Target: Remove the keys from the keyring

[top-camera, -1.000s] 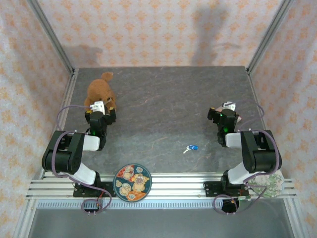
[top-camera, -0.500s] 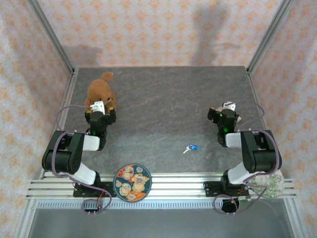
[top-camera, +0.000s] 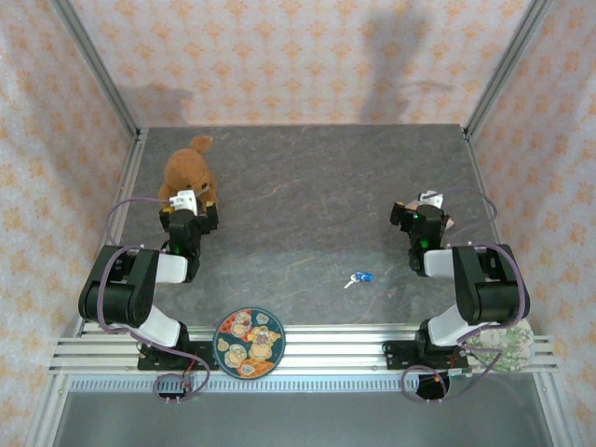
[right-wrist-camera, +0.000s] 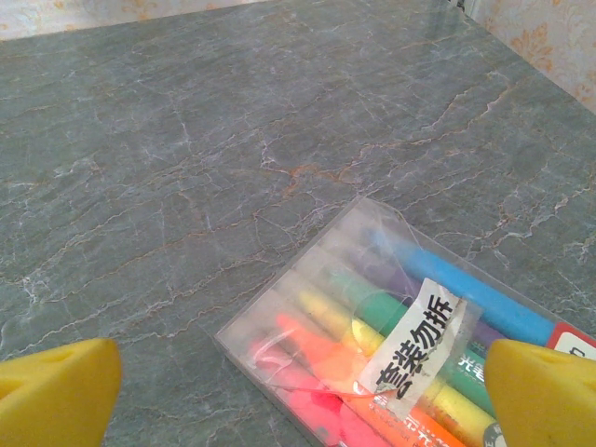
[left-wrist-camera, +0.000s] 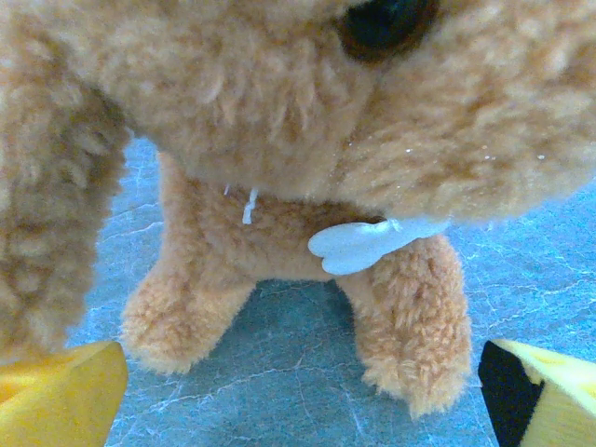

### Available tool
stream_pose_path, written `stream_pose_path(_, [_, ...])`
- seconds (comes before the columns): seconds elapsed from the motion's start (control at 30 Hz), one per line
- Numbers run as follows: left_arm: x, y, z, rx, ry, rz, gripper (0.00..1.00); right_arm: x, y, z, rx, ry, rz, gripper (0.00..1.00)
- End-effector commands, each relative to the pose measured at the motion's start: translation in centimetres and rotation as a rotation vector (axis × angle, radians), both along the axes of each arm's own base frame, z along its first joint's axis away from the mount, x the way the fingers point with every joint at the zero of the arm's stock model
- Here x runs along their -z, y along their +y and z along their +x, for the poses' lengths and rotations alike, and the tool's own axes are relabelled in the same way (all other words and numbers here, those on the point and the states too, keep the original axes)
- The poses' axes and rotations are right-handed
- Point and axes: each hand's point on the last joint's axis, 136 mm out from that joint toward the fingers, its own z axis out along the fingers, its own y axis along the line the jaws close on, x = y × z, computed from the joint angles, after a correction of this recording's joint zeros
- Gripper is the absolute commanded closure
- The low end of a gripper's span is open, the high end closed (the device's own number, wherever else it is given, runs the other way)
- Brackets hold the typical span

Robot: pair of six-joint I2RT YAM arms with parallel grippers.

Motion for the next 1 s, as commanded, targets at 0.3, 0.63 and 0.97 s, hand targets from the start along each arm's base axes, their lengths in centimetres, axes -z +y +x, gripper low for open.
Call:
stream_pose_path(0.3, [-3.3, 0.6, -0.3, -0.039, -0.027, -0.007, 0.00, -4.3, -0.5, 0.4, 0.032, -0.011, 0.007, 0.01])
stream_pose_path(0.63, [-10.6, 1.2, -1.8, -0.139, -0.047, -0.206, 0.00, -12.1, 0.3, -2.0, 0.043, -0.119, 0.173, 0.01])
stream_pose_path(0.97, [-14.5, -0.6, -4.8, -0.115, -0.306, -0.770, 0.00, -15.1, -0.8, -7.4, 0.277, -0.053, 0.531, 0.01])
